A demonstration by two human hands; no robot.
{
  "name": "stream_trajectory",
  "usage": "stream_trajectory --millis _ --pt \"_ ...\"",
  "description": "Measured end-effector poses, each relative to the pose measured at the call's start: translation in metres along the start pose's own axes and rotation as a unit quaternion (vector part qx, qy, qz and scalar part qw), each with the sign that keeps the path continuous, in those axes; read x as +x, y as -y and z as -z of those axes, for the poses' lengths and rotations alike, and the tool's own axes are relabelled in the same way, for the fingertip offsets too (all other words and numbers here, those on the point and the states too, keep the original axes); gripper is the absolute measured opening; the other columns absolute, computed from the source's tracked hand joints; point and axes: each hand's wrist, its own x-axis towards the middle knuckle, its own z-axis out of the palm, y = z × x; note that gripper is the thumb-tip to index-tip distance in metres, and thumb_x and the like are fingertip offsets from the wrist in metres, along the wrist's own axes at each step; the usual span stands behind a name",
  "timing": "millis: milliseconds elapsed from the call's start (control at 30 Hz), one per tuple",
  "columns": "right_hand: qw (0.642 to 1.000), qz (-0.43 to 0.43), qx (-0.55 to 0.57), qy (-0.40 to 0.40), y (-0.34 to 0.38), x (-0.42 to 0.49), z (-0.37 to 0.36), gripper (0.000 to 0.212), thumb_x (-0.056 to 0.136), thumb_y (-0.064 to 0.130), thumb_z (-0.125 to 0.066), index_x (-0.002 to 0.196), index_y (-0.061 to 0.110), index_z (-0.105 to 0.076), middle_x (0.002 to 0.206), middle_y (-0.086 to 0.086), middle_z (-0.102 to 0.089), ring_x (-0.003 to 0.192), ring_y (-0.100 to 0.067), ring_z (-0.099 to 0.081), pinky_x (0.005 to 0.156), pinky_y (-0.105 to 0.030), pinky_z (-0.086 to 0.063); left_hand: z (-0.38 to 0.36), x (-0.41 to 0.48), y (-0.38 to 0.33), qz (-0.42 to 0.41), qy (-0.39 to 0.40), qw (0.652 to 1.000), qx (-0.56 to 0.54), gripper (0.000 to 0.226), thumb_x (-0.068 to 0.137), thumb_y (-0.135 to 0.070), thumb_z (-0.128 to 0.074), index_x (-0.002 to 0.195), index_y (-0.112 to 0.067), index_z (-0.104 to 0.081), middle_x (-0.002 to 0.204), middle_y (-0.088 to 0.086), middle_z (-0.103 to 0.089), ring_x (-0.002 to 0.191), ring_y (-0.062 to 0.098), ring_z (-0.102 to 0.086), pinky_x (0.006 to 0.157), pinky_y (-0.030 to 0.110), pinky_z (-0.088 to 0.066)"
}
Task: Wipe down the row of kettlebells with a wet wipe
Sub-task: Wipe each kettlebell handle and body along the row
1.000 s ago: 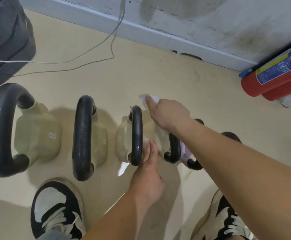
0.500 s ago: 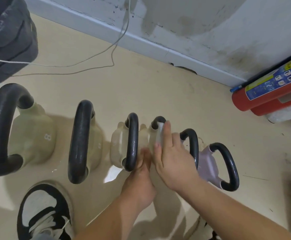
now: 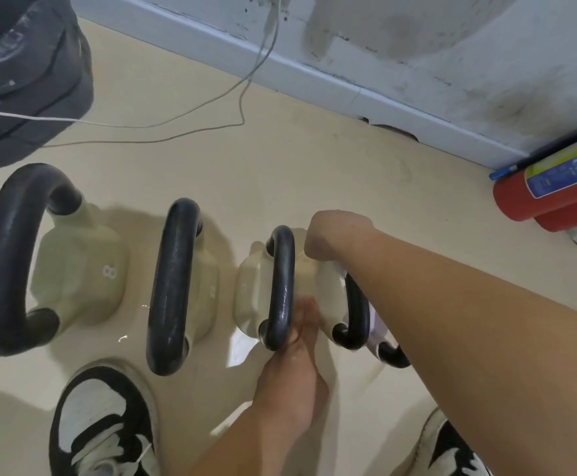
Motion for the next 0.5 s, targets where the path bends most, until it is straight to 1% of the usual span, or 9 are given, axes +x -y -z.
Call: stream_trajectory --millis 100,167,200,233,267,333,400,467,500 --pt "0.993 -0.041 0.099 -0.041 -0.005 -0.01 -0.002 0.013 0.092 0.012 -0.051 0.081 0.017 -0.054 0.083 0.0 -0.057 0.075 -0.021 -0.057 0.071 -0.03 -0.044 0.005 -0.002 -0.001 0.012 0.022 0.999 -0.028 0.105 0.086 0.009 -0.038 0.157 -0.048 0.015 0.162 -0.035 0.022 0.156 0.003 -0.011 0.118 0.018 -0.022" --pt "0.973 -0.063 0.205 -0.085 -0.011 -0.025 -0.01 0.019 0.098 0.017 -0.048 0.08 0.017 -0.051 0.082 -0.001 -0.056 0.08 -0.025 -0.059 0.071 -0.031 -0.044 0.007 -0.002 -0.003 0.0 0.026 0.999 -0.025 0.105 0.085 0.01 -0.038 0.159 -0.044 0.014 0.159 -0.034 0.027 0.155 -0.002 -0.003 0.111 0.012 -0.019" --pt "0.955 -0.063 0.265 -0.115 -0.014 -0.036 -0.019 0.021 0.102 0.022 -0.045 0.083 0.016 -0.051 0.081 -0.001 -0.055 0.082 -0.027 -0.059 0.07 -0.032 -0.043 0.007 -0.001 -0.004 -0.004 0.028 0.999 -0.023 0.104 0.084 0.01 -0.038 0.159 -0.042 0.013 0.158 -0.033 0.027 0.155 -0.003 -0.001 0.11 0.011 -0.019" --pt "0.932 -0.053 0.325 -0.153 -0.015 -0.049 -0.03 0.022 0.105 0.027 -0.042 0.092 0.015 -0.054 0.082 -0.001 -0.057 0.082 -0.029 -0.06 0.068 -0.034 -0.044 0.008 -0.001 -0.004 -0.003 0.032 0.999 -0.022 0.103 0.085 0.009 -0.038 0.16 -0.041 0.012 0.159 -0.032 0.025 0.155 -0.003 0.001 0.111 0.011 -0.019" --pt "0.906 -0.04 0.377 -0.189 -0.016 -0.062 -0.043 0.023 0.106 0.031 -0.041 0.105 0.015 -0.056 0.086 -0.002 -0.061 0.084 -0.03 -0.062 0.068 -0.037 -0.047 0.009 -0.002 -0.004 0.001 0.034 0.999 -0.024 0.103 0.085 0.009 -0.037 0.16 -0.041 0.011 0.16 -0.032 0.023 0.155 -0.003 0.0 0.113 0.012 -0.02" --pt "0.867 -0.024 0.432 -0.248 -0.014 -0.089 -0.07 0.03 0.106 0.034 -0.044 0.132 0.02 -0.051 0.103 -0.003 -0.067 0.091 -0.028 -0.064 0.073 -0.039 -0.051 0.01 -0.002 -0.002 0.012 0.039 0.999 -0.028 0.103 0.085 0.008 -0.039 0.159 -0.044 0.01 0.161 -0.034 0.019 0.155 0.0 -0.007 0.116 0.015 -0.025" --pt "0.843 -0.016 0.454 -0.287 -0.013 -0.107 -0.094 0.036 0.106 0.031 -0.047 0.141 0.02 -0.048 0.114 0.002 -0.059 0.101 -0.017 -0.059 0.076 -0.03 -0.046 0.012 -0.001 -0.001 0.018 0.048 0.998 -0.022 0.103 0.088 0.006 -0.042 0.159 -0.045 0.012 0.16 -0.036 0.019 0.154 0.003 -0.017 0.116 0.019 -0.032" --pt "0.831 -0.008 0.464 -0.309 -0.01 -0.121 -0.114 0.039 0.105 0.022 -0.049 0.143 0.016 -0.047 0.116 0.009 -0.05 0.1 0.004 -0.049 0.077 -0.009 -0.039 0.012 0.002 0.0 0.009 0.057 0.998 -0.007 0.1 0.093 0.003 -0.046 0.16 -0.04 0.015 0.16 -0.033 0.021 0.155 0.005 -0.014 0.115 0.018 -0.031" --pt "0.825 -0.005 0.467 -0.319 -0.009 -0.125 -0.122 0.043 0.104 0.018 -0.05 0.146 0.015 -0.045 0.119 0.011 -0.049 0.104 0.009 -0.047 0.085 -0.006 -0.038 0.012 0.003 0.0 0.002 0.058 0.998 -0.001 0.096 0.096 -0.002 -0.048 0.161 -0.037 0.014 0.162 -0.03 0.022 0.156 0.007 -0.011 0.115 0.019 -0.029"
